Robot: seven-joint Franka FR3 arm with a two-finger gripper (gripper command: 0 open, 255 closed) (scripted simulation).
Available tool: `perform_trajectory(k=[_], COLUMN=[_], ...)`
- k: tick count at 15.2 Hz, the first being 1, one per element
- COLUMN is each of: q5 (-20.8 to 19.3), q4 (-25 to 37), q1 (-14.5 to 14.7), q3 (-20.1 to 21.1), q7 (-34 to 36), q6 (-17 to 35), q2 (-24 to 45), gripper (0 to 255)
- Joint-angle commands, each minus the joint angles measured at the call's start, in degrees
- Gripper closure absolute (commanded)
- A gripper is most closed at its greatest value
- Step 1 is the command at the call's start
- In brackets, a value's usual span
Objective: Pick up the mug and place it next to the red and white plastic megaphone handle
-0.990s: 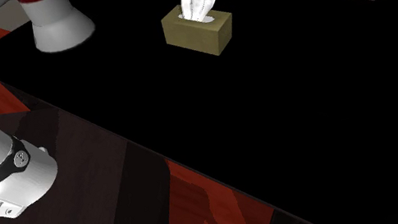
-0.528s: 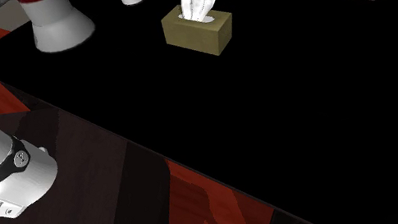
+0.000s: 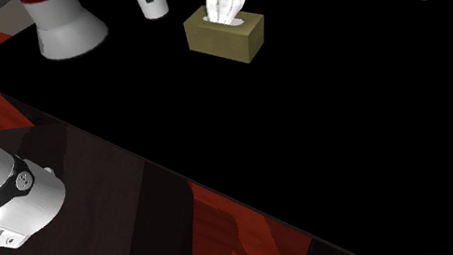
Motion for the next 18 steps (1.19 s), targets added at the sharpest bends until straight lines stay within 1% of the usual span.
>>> perform_trajectory(k=[1,8,9,14,18], q5=[-0.98,-0.97,-0.97,-0.97,2.61], q4=[-0.46,-0.46,-0.46,-0.47,1.69], q1=[0.20,0.21,0.21,0.21,-0.34], q3=[-0.09,-0.10,-0.10,-0.09,0.34], q7=[0.79,0.79,0.79,0.79,-1.69], q6=[1.59,1.59,1.59,1.59,-4.93], q2=[1.25,1.25,1.25,1.25,-3.79], gripper=[255,255,0,0,0])
